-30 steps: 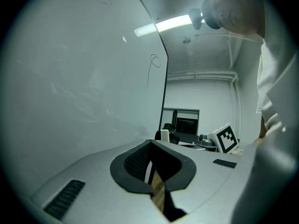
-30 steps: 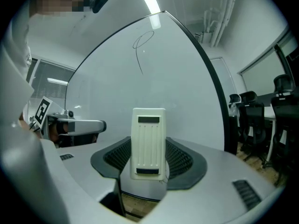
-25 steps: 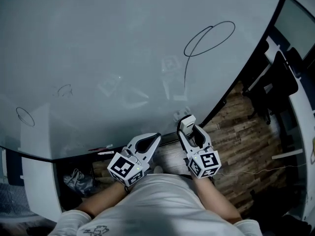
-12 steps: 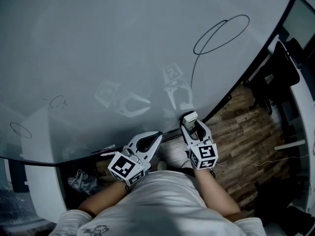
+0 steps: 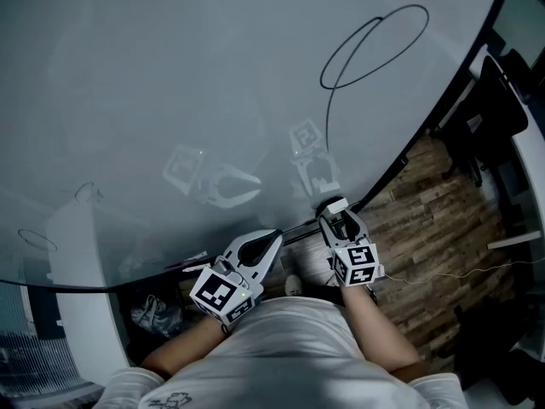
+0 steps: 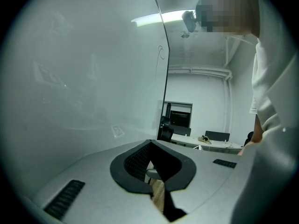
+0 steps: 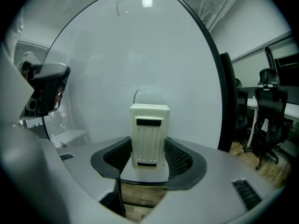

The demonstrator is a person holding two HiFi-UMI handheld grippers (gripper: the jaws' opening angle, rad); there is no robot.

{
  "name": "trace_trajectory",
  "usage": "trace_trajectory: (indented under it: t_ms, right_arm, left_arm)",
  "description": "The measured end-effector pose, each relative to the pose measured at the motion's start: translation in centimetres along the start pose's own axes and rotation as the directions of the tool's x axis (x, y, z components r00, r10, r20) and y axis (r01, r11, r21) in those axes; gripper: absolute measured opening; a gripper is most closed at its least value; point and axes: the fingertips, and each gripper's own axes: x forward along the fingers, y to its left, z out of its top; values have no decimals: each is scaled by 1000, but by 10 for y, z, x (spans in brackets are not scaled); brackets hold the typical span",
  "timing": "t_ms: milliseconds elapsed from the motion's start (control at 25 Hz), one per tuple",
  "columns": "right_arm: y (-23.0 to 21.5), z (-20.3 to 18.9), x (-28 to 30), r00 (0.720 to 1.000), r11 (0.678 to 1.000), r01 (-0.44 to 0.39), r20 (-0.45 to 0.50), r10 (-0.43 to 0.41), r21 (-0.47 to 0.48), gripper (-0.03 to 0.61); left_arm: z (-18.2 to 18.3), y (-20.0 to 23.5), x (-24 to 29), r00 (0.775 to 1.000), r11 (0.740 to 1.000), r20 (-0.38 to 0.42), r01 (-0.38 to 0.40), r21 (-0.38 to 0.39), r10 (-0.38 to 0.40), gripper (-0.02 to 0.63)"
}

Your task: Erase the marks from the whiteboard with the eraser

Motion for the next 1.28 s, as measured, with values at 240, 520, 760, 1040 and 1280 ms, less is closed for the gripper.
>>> trace_trajectory:
  t_ms: [240, 520, 760, 1040, 1280]
  right_arm:
    - [-14, -42, 17, 998, 1000, 21, -64, -21, 13, 235]
    - [-16, -55, 22, 997, 997, 35, -77, -30, 68, 234]
    - [-1, -33, 15, 1000, 992, -1, -22, 4, 125, 235]
    - [23, 29, -5, 995, 988, -56, 88, 43, 144, 234]
    - [41, 93, -25, 978, 992, -93, 193, 75, 83, 235]
  left_arm:
    - [-11, 5, -1, 1000, 1000, -29, -3, -6, 3, 6]
    - [-16, 3, 2, 999, 1000, -33, 14, -5, -14, 6]
    - [-13, -4, 4, 999, 1000, -23, 26, -10, -26, 6]
    - [-11, -7, 6, 999, 999, 1, 43, -11, -43, 6]
    - [-6, -10, 7, 998, 998, 15, 61, -1, -61, 6]
